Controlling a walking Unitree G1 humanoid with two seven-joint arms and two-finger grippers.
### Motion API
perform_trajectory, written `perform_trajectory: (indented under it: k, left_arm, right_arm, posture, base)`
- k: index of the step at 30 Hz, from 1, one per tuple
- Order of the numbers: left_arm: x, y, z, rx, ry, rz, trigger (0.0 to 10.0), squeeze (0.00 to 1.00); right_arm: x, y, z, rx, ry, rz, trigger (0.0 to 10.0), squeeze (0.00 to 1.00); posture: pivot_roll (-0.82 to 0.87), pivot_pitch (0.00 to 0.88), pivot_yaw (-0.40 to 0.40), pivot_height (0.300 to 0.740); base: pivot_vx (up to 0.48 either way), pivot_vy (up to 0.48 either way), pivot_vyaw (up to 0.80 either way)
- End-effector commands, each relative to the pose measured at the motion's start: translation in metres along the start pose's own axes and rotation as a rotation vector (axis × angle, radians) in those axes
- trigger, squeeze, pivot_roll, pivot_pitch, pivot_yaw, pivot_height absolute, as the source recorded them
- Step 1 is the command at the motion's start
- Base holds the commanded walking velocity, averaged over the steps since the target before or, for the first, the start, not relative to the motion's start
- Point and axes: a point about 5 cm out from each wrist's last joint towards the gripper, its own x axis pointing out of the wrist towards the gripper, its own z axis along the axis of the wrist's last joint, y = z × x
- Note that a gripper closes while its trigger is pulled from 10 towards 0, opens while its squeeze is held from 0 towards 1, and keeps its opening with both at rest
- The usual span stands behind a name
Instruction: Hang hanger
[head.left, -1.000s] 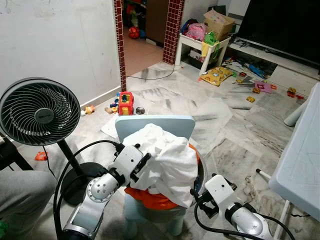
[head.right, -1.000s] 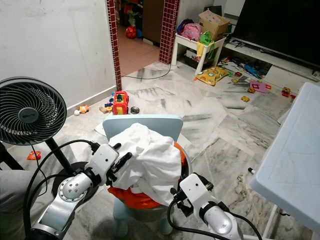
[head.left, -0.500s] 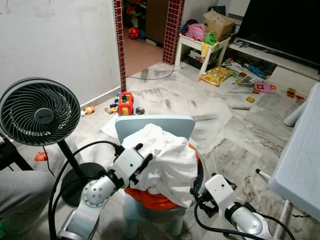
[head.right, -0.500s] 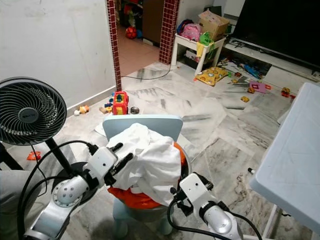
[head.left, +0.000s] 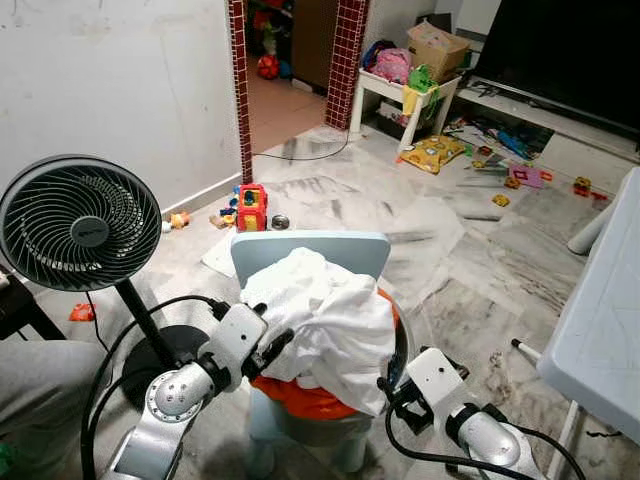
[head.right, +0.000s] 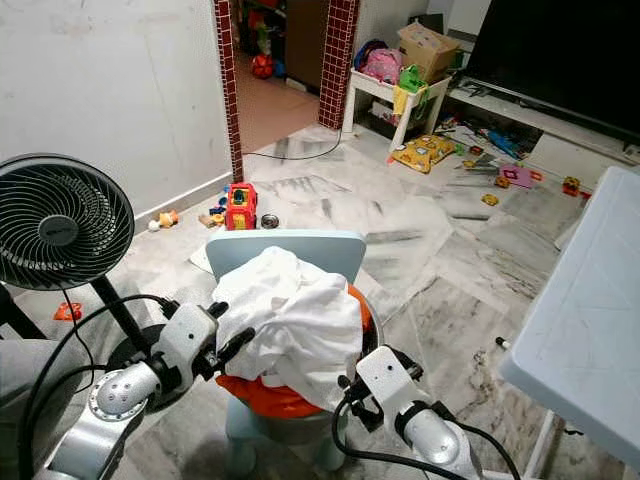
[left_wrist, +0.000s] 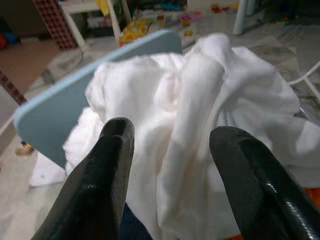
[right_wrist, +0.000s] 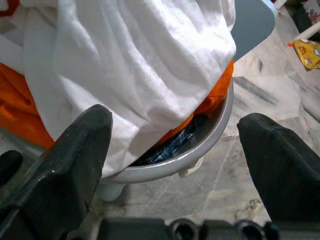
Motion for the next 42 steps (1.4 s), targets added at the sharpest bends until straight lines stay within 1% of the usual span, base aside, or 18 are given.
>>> perform_trajectory:
  k: [1, 3, 5, 10, 13, 17, 18, 24, 27, 32, 33, 34, 35, 36, 42]
  left_arm:
    - [0.010, 0.001, 0.005, 0.013, -0.010, -0.009, 10.0, 0.00]
    - [0.012, 0.001, 0.006, 0.014, -0.008, -0.011, 10.0, 0.00]
    - [0.018, 0.005, 0.007, 0.019, -0.002, -0.012, 10.0, 0.00]
    - [0.024, 0.014, 0.013, 0.027, -0.017, 0.004, 10.0, 0.00]
    - [0.026, 0.015, 0.013, 0.029, -0.015, 0.001, 10.0, 0.00]
    - [0.029, 0.013, 0.014, 0.033, -0.014, -0.024, 10.0, 0.00]
    - [0.031, 0.010, 0.016, 0.054, -0.022, -0.048, 10.0, 0.00]
    - [0.031, 0.001, 0.022, 0.099, -0.053, -0.098, 10.0, 0.00]
    - [0.030, -0.002, 0.019, 0.098, -0.043, -0.126, 10.0, 0.00]
    - [0.030, -0.003, 0.017, 0.095, -0.026, -0.139, 10.0, 0.00]
    - [0.031, -0.003, 0.015, 0.092, -0.011, -0.152, 9.0, 0.00]
    - [0.031, -0.003, 0.012, 0.087, 0.011, -0.160, 1.3, 0.00]
    - [0.030, -0.002, 0.011, 0.085, 0.020, -0.162, 1.3, 0.00]
    - [0.030, -0.003, 0.009, 0.083, 0.029, -0.168, 0.0, 0.00]
    - [0.031, -0.001, 0.003, 0.073, 0.062, -0.167, 0.0, 0.00]
  right_arm:
    - [0.001, -0.001, -0.001, -0.006, 0.001, 0.001, 10.0, 0.00]
    - [0.001, -0.001, -0.001, -0.005, 0.001, -0.001, 10.0, 0.00]
    - [0.001, 0.000, -0.001, -0.003, 0.001, -0.003, 10.0, 0.00]
    - [0.001, 0.000, -0.002, 0.000, 0.001, -0.005, 10.0, 0.00]
    - [0.001, 0.000, -0.001, 0.001, 0.000, -0.006, 10.0, 0.00]
    - [0.001, -0.001, -0.001, 0.001, -0.001, -0.007, 10.0, 0.00]
    - [0.001, -0.001, -0.001, 0.000, -0.001, -0.009, 10.0, 0.00]
    - [0.001, -0.002, -0.002, 0.001, 0.002, -0.015, 10.0, 0.00]
    - [0.001, -0.001, -0.002, 0.003, 0.001, -0.017, 10.0, 0.00]
    - [0.002, -0.001, -0.002, 0.005, 0.002, -0.017, 10.0, 0.00]
    - [0.002, -0.001, -0.002, 0.004, 0.002, -0.016, 10.0, 0.00]
    - [0.002, -0.001, -0.002, 0.003, 0.003, -0.016, 10.0, 0.00]
    - [0.002, -0.002, -0.002, 0.002, 0.003, -0.017, 10.0, 0.00]
    - [0.002, -0.002, -0.002, 0.002, 0.003, -0.017, 10.0, 0.00]
    - [0.002, -0.003, -0.002, 0.001, 0.002, -0.020, 10.0, 0.00]
  posture:
    - [0.11, 0.000, -0.071, 0.740]
    - [0.11, 0.000, -0.069, 0.740]
    - [0.11, 0.000, -0.066, 0.740]
    - [0.11, 0.000, -0.065, 0.740]
    - [0.11, 0.000, -0.064, 0.740]
    - [0.11, 0.000, -0.064, 0.740]
    - [0.10, 0.000, -0.062, 0.740]
    - [0.10, 0.000, -0.056, 0.740]
    - [0.10, 0.000, -0.055, 0.740]
    - [0.10, 0.000, -0.056, 0.740]
    - [0.10, 0.000, -0.057, 0.740]
    - [0.10, 0.000, -0.057, 0.740]
    - [0.11, 0.000, -0.058, 0.740]
    - [0.11, 0.000, -0.059, 0.740]
    - [0.10, 0.000, -0.058, 0.740]
  base:
    - [0.000, 0.000, 0.00]
    - [0.000, 0.000, 0.00]
    - [0.000, 0.000, 0.00]
    - [0.000, 0.000, 0.00]
    - [0.000, 0.000, 0.00]
    - [0.000, 0.000, 0.00]
    - [0.000, 0.000, 0.00]
    - [0.000, 0.000, 0.00]
    - [0.000, 0.000, 0.00]
    - [0.000, 0.000, 0.00]
    - [0.000, 0.000, 0.00]
    - [0.000, 0.000, 0.00]
    - [0.000, 0.000, 0.00]
    - [0.000, 0.000, 0.00]
    - [0.000, 0.000, 0.00]
